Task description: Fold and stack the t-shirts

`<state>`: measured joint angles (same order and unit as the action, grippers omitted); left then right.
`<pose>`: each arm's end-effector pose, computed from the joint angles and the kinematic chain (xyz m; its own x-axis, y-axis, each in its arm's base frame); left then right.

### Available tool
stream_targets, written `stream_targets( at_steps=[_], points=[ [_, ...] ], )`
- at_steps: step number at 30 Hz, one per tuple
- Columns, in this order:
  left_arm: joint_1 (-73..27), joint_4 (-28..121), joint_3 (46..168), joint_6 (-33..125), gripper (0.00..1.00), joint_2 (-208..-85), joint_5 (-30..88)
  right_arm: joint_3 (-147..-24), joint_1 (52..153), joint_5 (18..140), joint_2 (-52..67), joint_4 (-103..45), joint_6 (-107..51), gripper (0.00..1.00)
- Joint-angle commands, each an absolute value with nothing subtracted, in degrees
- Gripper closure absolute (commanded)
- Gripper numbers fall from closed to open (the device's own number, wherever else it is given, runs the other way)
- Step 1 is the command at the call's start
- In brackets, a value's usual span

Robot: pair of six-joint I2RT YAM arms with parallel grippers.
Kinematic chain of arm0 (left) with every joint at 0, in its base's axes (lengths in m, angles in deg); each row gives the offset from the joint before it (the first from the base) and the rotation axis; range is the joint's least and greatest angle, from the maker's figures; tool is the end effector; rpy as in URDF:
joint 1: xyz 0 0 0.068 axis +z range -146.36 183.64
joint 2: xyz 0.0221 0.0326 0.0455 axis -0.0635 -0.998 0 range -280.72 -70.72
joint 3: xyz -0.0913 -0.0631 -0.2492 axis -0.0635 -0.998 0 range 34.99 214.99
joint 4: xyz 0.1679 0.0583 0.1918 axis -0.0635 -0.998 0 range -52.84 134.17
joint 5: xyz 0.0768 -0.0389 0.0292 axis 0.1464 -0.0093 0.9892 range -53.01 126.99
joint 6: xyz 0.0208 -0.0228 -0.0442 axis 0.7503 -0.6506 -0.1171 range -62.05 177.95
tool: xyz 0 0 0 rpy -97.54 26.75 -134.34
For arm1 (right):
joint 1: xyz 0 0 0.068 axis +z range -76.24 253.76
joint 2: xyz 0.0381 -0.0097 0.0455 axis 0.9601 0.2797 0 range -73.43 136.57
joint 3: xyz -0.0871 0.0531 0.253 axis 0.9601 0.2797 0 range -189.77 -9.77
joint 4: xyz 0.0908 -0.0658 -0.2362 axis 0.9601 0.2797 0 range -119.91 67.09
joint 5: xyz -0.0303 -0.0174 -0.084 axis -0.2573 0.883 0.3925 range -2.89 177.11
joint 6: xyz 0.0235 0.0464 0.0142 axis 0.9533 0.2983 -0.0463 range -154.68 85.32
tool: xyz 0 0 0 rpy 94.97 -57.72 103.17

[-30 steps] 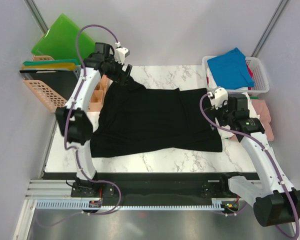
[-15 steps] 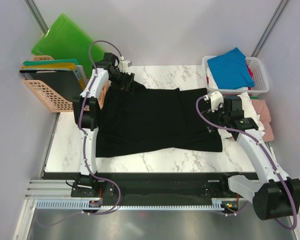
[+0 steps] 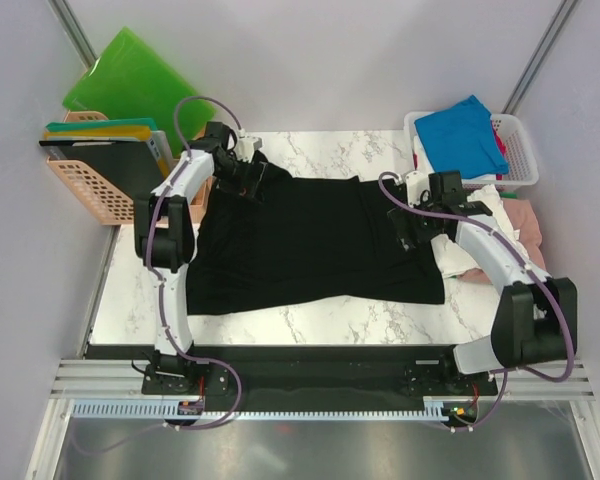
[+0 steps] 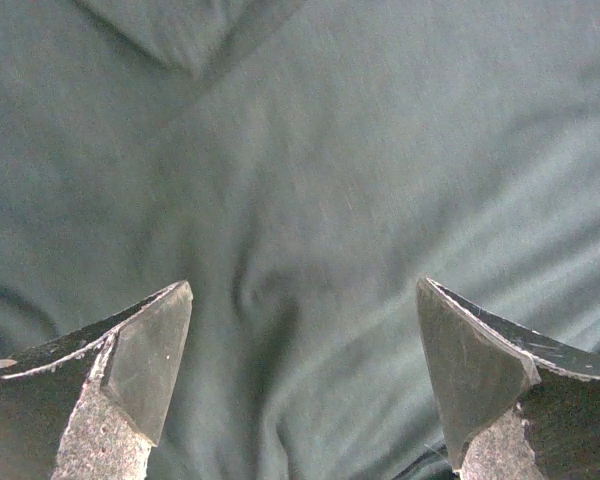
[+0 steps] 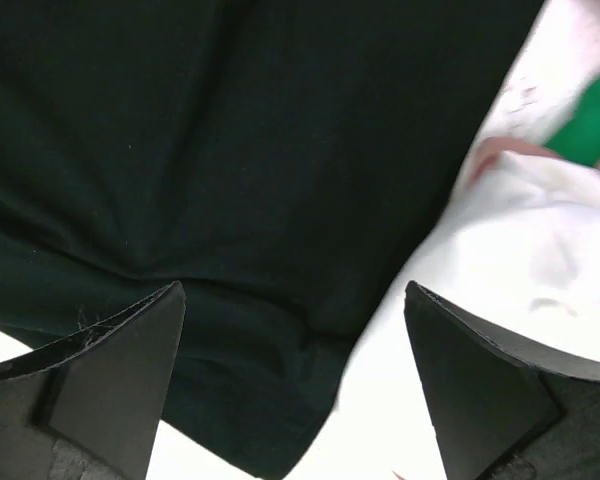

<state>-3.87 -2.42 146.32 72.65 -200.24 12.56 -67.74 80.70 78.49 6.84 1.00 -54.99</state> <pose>0.4787 -0.0779 0.2015 -0.7930 0.3376 -0.5072 0.5117 0.8209 -0.2537 0.2874 0.0402 0.2487 -0.6731 -0.4277 -0.6033 -0.4716 0.8766 -0.0953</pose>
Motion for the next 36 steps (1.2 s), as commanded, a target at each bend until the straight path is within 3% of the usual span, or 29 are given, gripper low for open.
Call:
stream_targets(
  at_steps=[1,8,13,16,22,25,36],
  points=[
    [-3.8,0.2,140.1,76.0,0.00,-191.2,12.6,-72.3,80.7,75.5,9.8,6.2,-52.9,0.02],
    [-3.7,3.2,119.7,83.0,0.00,-171.5,12.0,-74.6,80.7,71.5,9.8,11.3,-58.6,0.02],
    [-3.8,2.3,112.7,86.7,0.00,-163.2,7.5,-76.7,82.0,67.8,10.5,19.7,-64.8,0.02],
    [-3.7,0.6,109.4,89.3,0.00,-160.9,11.2,-75.3,83.2,69.4,10.4,22.3,-68.4,0.04],
    [-3.5,-3.1,101.9,94.2,0.00,-152.1,9.2,-72.0,83.1,72.6,9.7,23.9,-72.0,0.21],
    [-3.5,-7.9,99.3,99.9,0.00,-150.8,8.7,-72.5,83.1,73.4,9.8,23.5,-72.6,0.20],
    [-3.5,-11.6,93.2,105.7,0.03,-153.3,24.7,-69.6,83.1,69.4,12.0,20.9,-71.7,0.18]
  ],
)
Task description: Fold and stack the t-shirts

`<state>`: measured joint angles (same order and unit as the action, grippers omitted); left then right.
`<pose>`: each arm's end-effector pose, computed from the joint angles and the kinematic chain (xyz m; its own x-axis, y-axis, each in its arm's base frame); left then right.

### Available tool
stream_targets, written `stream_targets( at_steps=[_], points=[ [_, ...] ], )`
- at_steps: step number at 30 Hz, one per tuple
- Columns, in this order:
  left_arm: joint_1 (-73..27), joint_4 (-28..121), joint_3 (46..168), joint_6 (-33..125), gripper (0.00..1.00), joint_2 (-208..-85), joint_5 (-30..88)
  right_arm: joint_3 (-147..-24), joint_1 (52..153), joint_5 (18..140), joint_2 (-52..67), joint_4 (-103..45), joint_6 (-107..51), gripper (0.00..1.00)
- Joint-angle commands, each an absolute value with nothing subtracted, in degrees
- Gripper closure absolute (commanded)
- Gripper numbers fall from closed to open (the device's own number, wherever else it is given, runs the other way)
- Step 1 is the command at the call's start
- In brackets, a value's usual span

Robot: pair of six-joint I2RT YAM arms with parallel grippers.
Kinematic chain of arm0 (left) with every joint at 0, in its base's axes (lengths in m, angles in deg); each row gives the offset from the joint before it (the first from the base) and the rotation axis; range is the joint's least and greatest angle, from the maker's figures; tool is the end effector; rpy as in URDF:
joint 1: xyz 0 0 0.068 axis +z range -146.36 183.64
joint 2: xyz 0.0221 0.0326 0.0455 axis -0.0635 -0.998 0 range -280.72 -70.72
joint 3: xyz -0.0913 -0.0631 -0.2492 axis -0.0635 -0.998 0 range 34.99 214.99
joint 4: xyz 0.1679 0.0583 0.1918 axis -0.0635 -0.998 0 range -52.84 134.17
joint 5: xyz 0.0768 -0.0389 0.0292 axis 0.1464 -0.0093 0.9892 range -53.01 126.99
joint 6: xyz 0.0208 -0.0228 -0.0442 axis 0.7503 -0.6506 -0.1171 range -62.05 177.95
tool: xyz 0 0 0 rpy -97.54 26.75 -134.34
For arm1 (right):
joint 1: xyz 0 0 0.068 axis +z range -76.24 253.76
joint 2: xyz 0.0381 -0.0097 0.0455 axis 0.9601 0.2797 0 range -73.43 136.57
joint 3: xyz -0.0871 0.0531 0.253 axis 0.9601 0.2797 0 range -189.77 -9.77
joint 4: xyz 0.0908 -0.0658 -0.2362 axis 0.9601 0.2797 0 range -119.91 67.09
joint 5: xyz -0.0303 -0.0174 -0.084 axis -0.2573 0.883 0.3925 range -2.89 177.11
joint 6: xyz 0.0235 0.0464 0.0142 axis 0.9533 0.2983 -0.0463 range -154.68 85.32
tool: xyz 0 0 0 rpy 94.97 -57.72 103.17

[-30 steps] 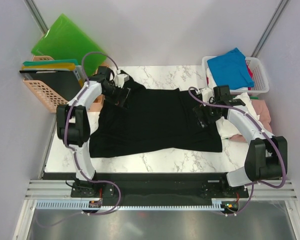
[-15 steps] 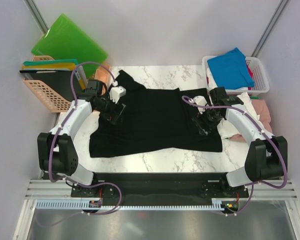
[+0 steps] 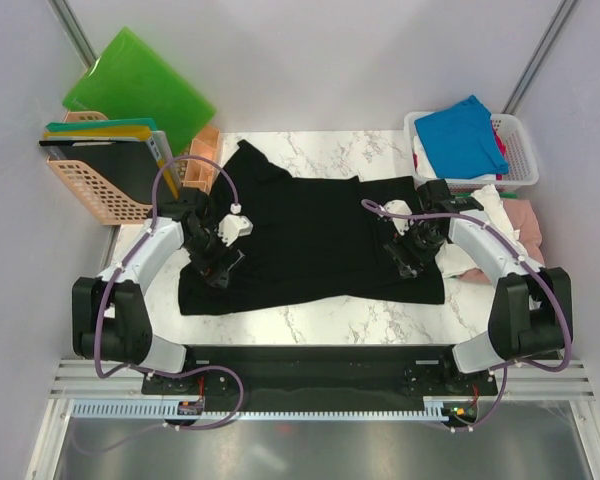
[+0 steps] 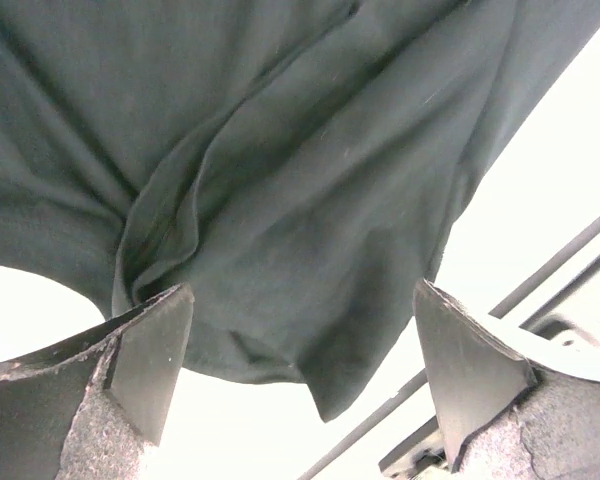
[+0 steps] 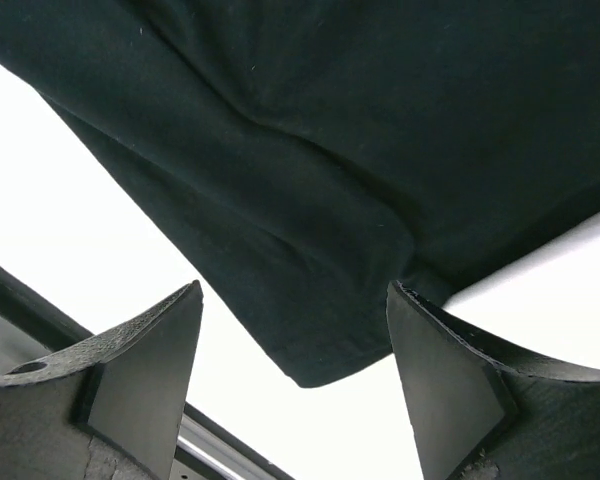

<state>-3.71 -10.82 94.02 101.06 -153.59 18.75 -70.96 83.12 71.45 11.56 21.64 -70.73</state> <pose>0.2529 -0.0438 0.2255 -0.5862 0.7301 -0.3513 0.7975 0.5963 -0.0916 0.2675 0.0537 0.2277 -0.6399 -0.6798 -0.3582 -0.7429 0.6665 0.0624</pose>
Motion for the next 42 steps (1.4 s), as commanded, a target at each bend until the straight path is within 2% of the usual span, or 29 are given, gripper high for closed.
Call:
stream_targets(
  at_steps=[1,7,14,17,21,23,29,33,35,41,42],
  points=[
    [-3.4,-10.3,92.0,106.2,0.02,-153.0,26.4,-69.3,83.1,69.3,11.8,20.8,-72.1,0.18],
    [-3.5,-3.1,94.4,103.9,0.00,-150.6,31.9,-67.9,83.2,68.4,12.0,20.3,-72.6,0.18],
    [-3.5,-1.5,99.0,100.6,0.00,-153.0,28.8,-67.3,83.1,68.8,12.9,19.7,-73.1,0.20],
    [-3.5,-1.5,98.5,100.8,0.04,-155.7,30.7,-67.2,83.1,68.9,12.8,19.7,-73.3,0.20],
    [-3.5,-1.0,97.2,100.7,0.21,-158.1,32.9,-67.2,83.0,68.9,12.9,19.6,-73.6,0.20],
    [-3.5,-0.8,97.1,100.3,0.21,-159.0,33.8,-66.9,83.1,68.8,13.1,19.5,-73.5,0.20],
    [-3.5,1.4,96.8,99.4,0.35,-160.4,36.5,-66.3,83.0,68.2,13.9,19.3,-73.6,0.21],
    [-3.5,1.8,97.0,99.2,0.62,-162.1,36.7,-65.8,83.1,68.8,14.1,19.0,-74.1,0.22],
    [-3.5,1.6,97.1,98.8,0.81,-162.5,36.7,-65.5,83.1,70.1,14.5,18.5,-74.3,0.22],
    [-3.5,0.3,96.6,98.9,0.98,-162.7,36.7,-65.3,83.0,72.3,15.9,17.6,-74.8,0.24],
    [-3.5,0.2,96.4,99.0,0.98,-162.7,36.7,-65.5,82.9,72.1,16.0,17.6,-74.8,0.24]
  ],
)
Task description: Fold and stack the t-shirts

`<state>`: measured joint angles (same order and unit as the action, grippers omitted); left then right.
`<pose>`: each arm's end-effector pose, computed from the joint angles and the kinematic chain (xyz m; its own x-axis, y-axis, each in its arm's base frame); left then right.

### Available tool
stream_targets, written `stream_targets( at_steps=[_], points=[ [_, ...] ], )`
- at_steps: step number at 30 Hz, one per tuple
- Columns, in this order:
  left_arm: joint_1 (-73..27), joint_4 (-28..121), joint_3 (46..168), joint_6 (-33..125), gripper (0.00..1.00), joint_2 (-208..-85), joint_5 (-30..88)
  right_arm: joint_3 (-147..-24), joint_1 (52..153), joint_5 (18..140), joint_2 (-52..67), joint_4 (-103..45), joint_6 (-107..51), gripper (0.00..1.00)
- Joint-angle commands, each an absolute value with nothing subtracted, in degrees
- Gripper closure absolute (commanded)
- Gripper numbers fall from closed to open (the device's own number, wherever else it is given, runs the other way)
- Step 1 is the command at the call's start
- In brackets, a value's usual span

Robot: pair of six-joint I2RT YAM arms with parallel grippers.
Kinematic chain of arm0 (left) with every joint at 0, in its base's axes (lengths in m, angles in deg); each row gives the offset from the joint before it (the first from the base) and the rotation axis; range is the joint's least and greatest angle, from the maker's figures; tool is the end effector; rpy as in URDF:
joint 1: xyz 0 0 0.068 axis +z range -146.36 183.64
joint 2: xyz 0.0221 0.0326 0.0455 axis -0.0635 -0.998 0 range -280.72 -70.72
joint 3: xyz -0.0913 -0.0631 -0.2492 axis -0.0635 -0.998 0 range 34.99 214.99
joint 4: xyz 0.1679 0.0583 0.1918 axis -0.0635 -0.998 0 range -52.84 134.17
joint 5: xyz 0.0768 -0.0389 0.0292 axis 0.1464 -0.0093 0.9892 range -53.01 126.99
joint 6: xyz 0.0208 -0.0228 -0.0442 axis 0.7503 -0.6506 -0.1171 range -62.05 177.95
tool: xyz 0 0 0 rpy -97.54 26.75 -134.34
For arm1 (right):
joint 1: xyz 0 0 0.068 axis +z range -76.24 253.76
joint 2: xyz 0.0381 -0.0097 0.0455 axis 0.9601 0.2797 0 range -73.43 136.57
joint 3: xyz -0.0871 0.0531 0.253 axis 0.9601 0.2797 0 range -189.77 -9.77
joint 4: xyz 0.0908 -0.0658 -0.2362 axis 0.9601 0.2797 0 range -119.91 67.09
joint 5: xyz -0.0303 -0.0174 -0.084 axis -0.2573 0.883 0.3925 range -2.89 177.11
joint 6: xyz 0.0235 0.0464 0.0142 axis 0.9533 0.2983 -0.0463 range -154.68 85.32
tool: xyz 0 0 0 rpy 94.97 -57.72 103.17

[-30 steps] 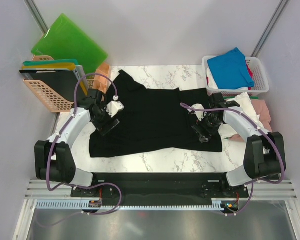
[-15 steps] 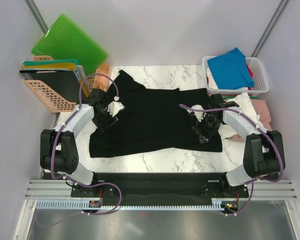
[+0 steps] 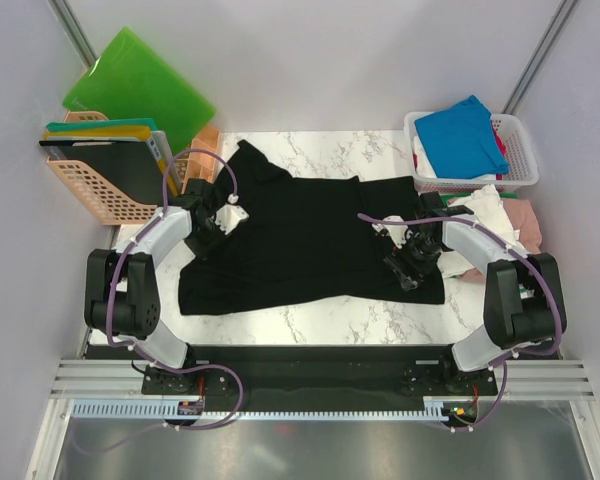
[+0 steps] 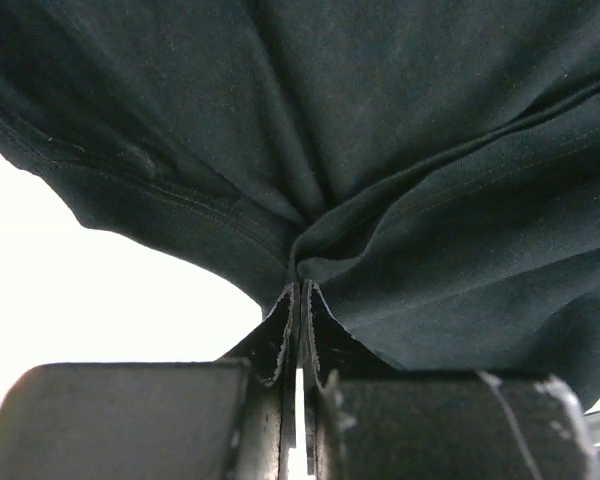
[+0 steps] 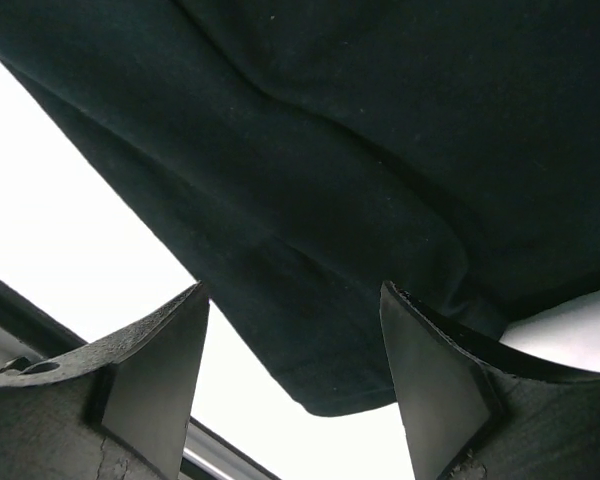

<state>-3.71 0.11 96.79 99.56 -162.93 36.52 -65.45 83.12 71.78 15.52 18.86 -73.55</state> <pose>0.2987 -0.0388 0.1994 -0.6281 0.7505 -0.2055 0.7318 0.6595 0.1720 0.2628 0.0527 0.1859 -0.6396 -0.7189 -0.2722 -0.7635 0.6351 0.1170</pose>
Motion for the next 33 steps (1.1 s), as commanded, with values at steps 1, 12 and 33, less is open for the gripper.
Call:
stream_targets(
  at_steps=[1,12,33],
  points=[
    [-3.5,0.3,96.3,99.1,0.98,-162.3,36.8,-65.8,82.8,71.9,16.2,17.6,-74.7,0.24],
    [-3.5,0.1,103.5,98.9,0.98,-161.5,36.3,-66.4,82.9,70.9,17.1,17.9,-74.0,0.26],
    [-5.5,0.8,125.6,95.1,0.98,-177.9,38.1,-64.8,82.8,72.7,16.4,18.0,-75.3,0.28]
  ],
)
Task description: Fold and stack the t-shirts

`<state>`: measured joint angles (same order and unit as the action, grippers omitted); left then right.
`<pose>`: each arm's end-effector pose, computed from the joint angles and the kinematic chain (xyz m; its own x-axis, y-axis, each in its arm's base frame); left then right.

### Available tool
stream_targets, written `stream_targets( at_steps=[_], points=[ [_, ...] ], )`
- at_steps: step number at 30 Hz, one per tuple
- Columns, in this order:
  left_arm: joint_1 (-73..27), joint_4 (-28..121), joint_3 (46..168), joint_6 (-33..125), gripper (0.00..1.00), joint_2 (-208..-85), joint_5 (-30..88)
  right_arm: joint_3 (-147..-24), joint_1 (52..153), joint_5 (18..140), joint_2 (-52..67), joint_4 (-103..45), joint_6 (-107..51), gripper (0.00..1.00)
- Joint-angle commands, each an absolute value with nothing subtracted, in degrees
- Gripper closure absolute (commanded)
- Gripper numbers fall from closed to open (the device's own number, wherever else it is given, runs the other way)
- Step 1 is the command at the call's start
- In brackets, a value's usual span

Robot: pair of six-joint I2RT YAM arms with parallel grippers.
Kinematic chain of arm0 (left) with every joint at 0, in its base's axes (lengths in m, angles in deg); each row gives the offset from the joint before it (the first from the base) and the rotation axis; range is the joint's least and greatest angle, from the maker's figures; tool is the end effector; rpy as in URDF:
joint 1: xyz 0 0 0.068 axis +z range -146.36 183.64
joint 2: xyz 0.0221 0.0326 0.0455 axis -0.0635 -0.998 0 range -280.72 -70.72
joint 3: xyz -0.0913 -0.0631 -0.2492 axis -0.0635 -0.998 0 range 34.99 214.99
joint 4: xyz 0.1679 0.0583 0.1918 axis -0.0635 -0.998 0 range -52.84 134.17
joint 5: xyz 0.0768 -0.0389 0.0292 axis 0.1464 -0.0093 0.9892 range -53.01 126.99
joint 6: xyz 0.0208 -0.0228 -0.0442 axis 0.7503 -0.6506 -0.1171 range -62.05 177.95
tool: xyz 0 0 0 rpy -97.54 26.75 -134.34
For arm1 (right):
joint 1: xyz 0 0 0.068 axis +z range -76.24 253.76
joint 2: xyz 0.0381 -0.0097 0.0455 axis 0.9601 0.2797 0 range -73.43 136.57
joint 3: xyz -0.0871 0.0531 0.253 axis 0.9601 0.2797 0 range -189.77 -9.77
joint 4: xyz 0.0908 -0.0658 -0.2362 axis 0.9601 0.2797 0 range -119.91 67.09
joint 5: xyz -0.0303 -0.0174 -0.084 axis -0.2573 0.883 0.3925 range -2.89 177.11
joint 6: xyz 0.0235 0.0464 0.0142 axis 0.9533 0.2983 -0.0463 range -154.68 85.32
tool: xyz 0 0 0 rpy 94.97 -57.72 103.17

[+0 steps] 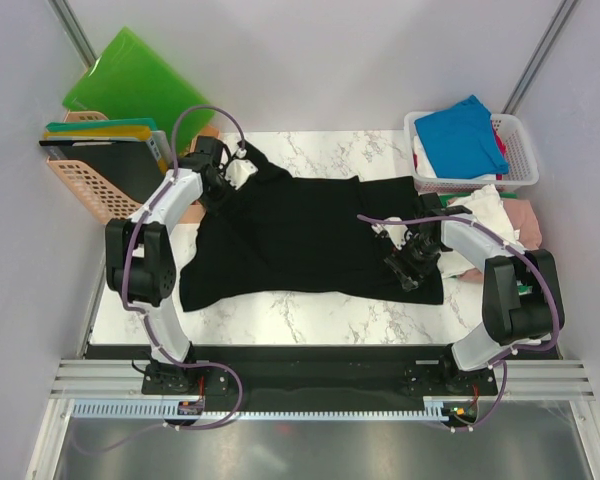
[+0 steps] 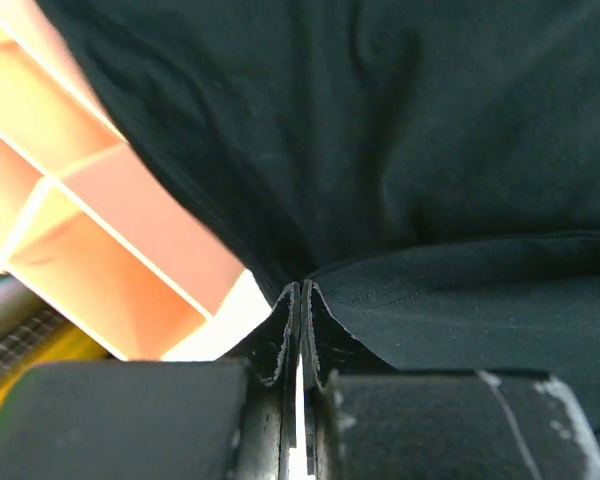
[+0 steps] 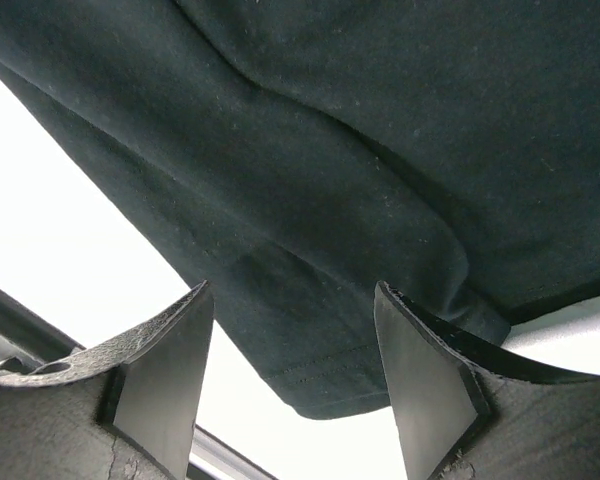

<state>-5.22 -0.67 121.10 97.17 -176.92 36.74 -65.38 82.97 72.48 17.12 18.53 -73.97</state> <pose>0.3861 -0.0603 0.2400 -0.5948 0.7326 -0.3308 0.6866 0.6771 0.2650 0.2653 0.0520 0.1786 -0.6425 -0.7249 -0.2482 -0.7631 0.6348 0.1212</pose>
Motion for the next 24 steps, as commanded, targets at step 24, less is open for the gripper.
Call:
stream_targets(
  at_steps=[24],
  points=[
    [-5.5,4.0,138.1,97.3,0.98,-184.4,43.1,-67.0,81.9,71.1,16.2,18.0,-74.6,0.29]
  ],
)
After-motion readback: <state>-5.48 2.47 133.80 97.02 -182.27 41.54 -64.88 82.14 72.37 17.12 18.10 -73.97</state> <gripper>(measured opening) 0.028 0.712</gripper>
